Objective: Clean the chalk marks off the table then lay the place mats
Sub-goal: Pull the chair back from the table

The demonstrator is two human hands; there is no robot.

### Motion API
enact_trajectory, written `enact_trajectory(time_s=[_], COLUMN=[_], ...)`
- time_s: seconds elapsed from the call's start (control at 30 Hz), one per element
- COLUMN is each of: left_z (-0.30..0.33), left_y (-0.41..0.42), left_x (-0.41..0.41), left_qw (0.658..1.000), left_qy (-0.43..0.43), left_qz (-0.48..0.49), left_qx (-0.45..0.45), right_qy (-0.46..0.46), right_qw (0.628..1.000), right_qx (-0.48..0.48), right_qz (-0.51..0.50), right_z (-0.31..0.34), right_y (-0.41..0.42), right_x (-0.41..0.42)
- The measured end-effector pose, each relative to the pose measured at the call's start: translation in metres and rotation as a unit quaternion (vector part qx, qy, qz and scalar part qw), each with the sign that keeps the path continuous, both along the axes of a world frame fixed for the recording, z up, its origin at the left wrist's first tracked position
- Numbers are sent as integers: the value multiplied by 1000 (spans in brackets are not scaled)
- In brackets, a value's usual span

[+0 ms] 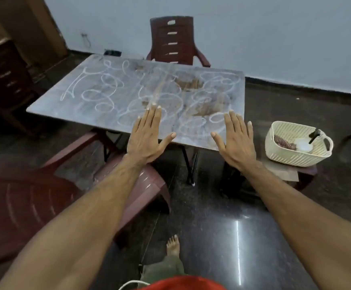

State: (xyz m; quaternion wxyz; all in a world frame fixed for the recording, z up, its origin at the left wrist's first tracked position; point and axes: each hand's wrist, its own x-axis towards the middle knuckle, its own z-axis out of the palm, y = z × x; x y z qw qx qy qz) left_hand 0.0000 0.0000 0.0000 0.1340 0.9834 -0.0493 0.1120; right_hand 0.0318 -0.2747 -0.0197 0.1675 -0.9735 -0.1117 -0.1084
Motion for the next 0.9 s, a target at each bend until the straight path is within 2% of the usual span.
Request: enact_trajectory(time_s=[0.2, 0.4, 0.63, 0.9], left_z=[-30, -42, -41, -41], left_y=[1, 39, 116, 242], left_x=[-78, -149, -210, -278], left_qw=[999, 996, 990, 987], left_qy=[29, 52, 51, 59], left_qz=[28, 77, 131, 147], left_qx=[14, 11, 21, 35], right_qy=[29, 55, 75, 109], right_qw=[999, 997, 994, 993], right_qx=[-27, -25, -14, 24], right_qz=[24, 50, 73, 45], right_z=[-29, -42, -54, -80], right_y=[2, 29, 106, 219], right_x=[-66, -112, -162, -229])
